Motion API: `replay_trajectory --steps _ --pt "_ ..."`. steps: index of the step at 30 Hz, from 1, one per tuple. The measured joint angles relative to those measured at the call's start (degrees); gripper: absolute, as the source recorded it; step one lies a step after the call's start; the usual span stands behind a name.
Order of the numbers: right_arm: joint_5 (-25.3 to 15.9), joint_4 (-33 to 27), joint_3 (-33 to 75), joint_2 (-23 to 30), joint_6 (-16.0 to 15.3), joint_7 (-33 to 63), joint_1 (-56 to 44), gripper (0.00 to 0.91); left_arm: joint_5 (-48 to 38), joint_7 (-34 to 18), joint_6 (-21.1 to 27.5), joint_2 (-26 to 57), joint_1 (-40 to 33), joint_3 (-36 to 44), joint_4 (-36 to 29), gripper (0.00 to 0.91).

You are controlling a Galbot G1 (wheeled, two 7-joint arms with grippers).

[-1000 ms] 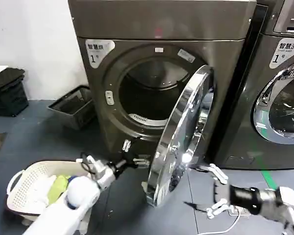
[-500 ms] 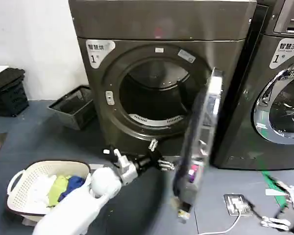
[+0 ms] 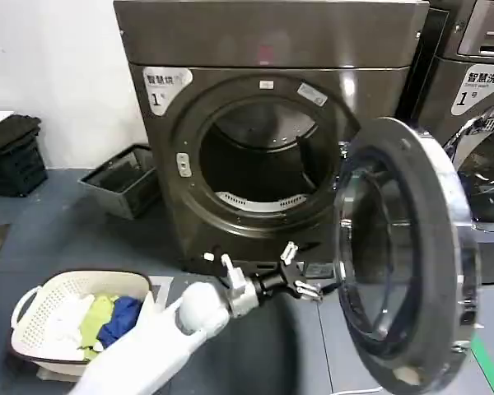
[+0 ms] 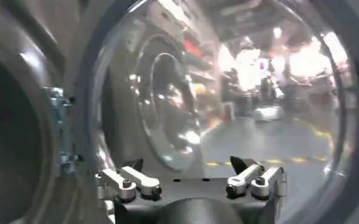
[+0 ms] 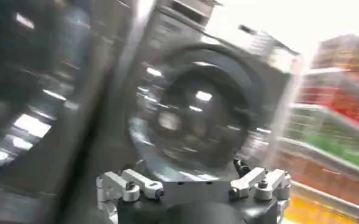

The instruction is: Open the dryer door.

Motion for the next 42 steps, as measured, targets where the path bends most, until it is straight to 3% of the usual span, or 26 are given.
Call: replay_trajectory --steps 9,22,31,42 --pt "-1.64 -7.29 2.96 5.52 -0.55 10.05 -1.14 0.907 0.32 -0.59 -0.24 -3.55 -3.93 5.1 2.61 0.907" --pt "-2.9 -18.29 10.42 5.47 -6.64 30.29 2.91 0.907 0.97 -1.7 -0.35 -11.85 -9.28 10.24 9.31 0.907" --pt "2.36 -22.64 15.68 5.46 -10.34 36.17 4.43 0.907 2.42 -1.93 -0.83 -18.19 -11.59 11.43 15.4 0.907" --pt "3.44 -23.49 17.48 5.44 -11.97 40.16 5.32 0.907 3.37 -2.97 -1.08 -23.94 -12.16 11.14 20.51 0.907"
